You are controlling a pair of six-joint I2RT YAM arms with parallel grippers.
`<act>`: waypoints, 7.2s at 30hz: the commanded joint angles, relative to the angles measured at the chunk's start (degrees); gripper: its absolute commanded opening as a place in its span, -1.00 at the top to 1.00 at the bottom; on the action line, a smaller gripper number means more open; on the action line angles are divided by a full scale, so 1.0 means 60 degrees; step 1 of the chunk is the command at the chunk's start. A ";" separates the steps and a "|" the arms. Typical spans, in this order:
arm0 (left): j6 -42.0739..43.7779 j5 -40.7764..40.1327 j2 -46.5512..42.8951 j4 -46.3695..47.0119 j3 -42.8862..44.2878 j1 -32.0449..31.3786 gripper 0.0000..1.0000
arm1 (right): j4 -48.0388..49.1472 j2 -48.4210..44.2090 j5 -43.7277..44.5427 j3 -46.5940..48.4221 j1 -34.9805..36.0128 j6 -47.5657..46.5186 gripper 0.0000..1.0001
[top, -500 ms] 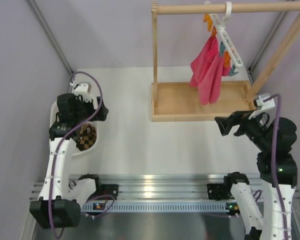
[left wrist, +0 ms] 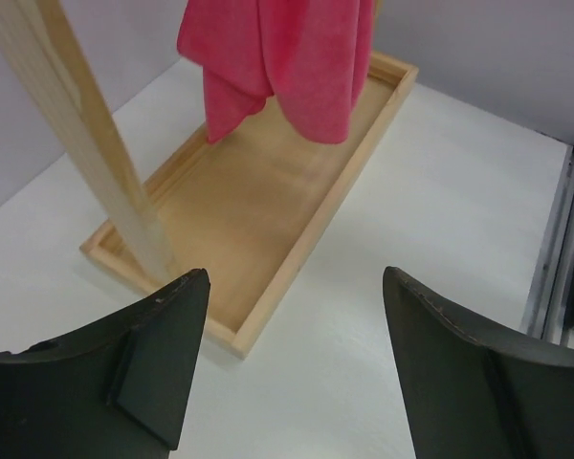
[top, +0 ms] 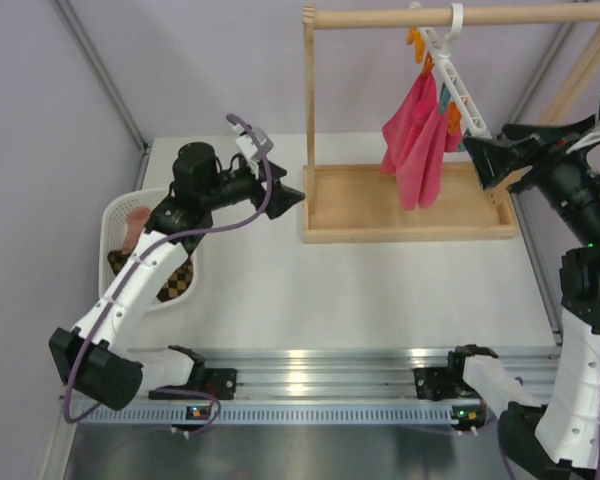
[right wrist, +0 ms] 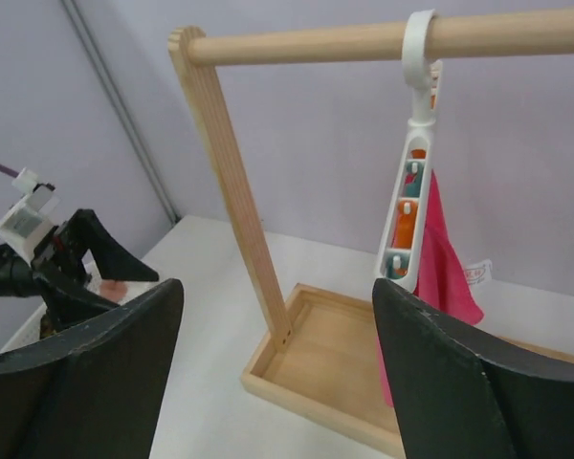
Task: Clip the socks to the hanger
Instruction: Open the clamp at the hanger.
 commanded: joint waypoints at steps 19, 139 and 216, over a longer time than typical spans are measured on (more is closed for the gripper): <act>-0.1620 -0.1496 0.6090 0.6680 0.5876 -0.3906 -0.25 | 0.4517 0.3139 -0.2146 -0.1438 -0.3479 0.3507 0.07; -0.6411 0.0144 0.9915 0.9570 0.9056 -0.3906 0.75 | 0.8793 0.5175 -0.6980 -0.1396 -0.1163 0.4803 -0.35; -0.1945 -0.2183 0.5754 0.7065 0.4647 -0.3393 -0.67 | 0.4503 0.3154 0.2202 -0.1982 0.1663 0.6138 1.00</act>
